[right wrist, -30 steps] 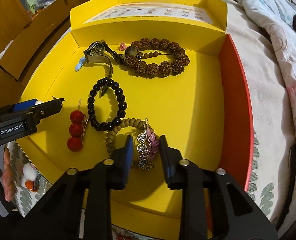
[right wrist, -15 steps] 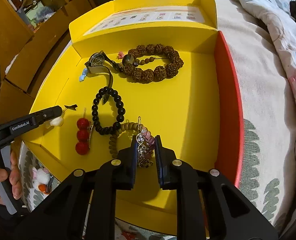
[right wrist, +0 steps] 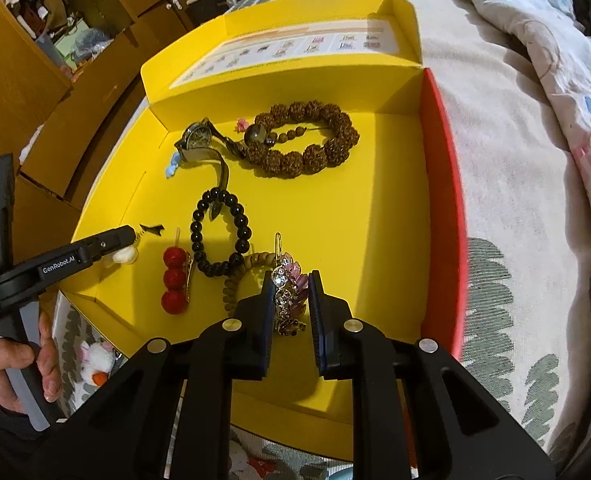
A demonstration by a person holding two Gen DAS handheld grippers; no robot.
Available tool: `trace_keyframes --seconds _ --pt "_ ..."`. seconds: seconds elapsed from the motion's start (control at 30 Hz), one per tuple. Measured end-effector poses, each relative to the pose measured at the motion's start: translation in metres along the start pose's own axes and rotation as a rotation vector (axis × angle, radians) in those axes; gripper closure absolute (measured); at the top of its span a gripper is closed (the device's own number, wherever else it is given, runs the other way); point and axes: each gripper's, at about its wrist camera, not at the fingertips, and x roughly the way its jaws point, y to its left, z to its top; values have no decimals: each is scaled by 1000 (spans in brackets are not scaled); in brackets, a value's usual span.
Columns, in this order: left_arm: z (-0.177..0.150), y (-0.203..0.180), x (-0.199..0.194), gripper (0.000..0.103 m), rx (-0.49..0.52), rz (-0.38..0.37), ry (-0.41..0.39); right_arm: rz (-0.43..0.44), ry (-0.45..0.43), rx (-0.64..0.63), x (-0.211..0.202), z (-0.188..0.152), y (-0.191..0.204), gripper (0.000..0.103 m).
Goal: Organize jewelry
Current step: 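Close the left tool on the garlic charm while the right tool closes on the pink bracelet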
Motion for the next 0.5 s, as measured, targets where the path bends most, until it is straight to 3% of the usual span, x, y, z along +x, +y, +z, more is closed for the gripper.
trace_keyframes --seconds 0.5 --pt "-3 -5 -41 70 -5 -50 -77 54 -62 31 -41 1 -8 86"
